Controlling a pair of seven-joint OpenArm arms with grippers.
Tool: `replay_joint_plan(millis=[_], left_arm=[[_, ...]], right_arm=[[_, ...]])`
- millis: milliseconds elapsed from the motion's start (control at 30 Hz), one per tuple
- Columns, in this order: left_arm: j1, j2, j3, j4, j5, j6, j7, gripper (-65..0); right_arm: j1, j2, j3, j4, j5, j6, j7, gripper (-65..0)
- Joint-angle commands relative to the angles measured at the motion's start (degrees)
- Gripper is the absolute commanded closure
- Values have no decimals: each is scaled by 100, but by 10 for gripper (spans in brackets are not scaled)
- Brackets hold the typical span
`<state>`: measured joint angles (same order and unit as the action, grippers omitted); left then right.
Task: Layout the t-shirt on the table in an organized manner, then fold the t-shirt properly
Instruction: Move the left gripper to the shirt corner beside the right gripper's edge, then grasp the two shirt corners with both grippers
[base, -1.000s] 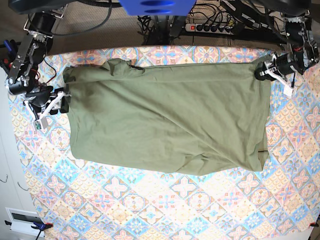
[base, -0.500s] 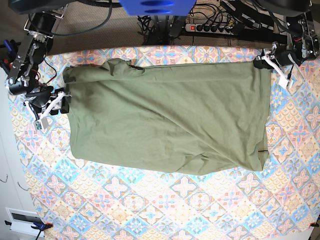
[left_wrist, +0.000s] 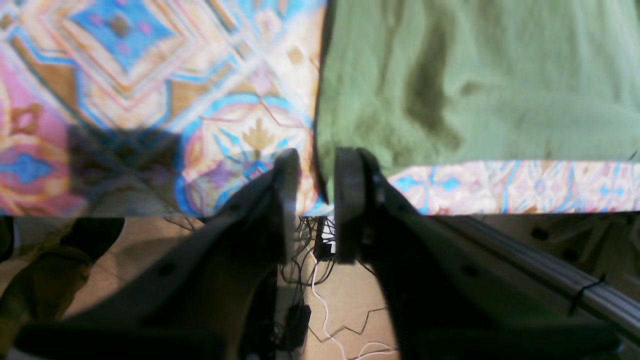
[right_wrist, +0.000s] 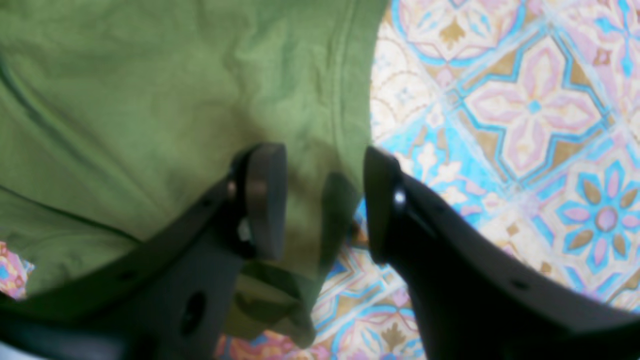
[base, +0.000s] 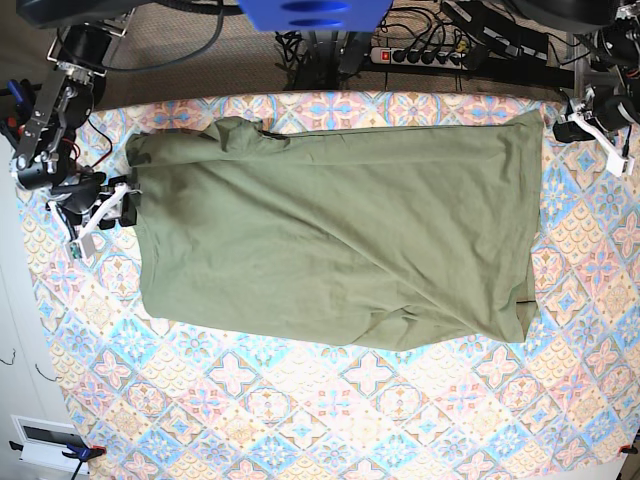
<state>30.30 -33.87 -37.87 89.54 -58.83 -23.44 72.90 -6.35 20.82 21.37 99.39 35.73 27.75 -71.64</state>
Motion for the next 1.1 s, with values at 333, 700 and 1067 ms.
replay_joint_plan(millis=[333,700,1067], left_arm=[[-582,147,530,-1011,-56,-16,-42,-420],[-723,156,1796,-976,-100,-51,-77,-106],[-784,-64,1787,-967,-117,-51,-77,0]], right_arm=[[77,103,-145,113,63,-1,109,-246],[-231,103,-154,-27,54,-19,100,-249],[-231,103,-101,-1117,54,-19,-6,-249]])
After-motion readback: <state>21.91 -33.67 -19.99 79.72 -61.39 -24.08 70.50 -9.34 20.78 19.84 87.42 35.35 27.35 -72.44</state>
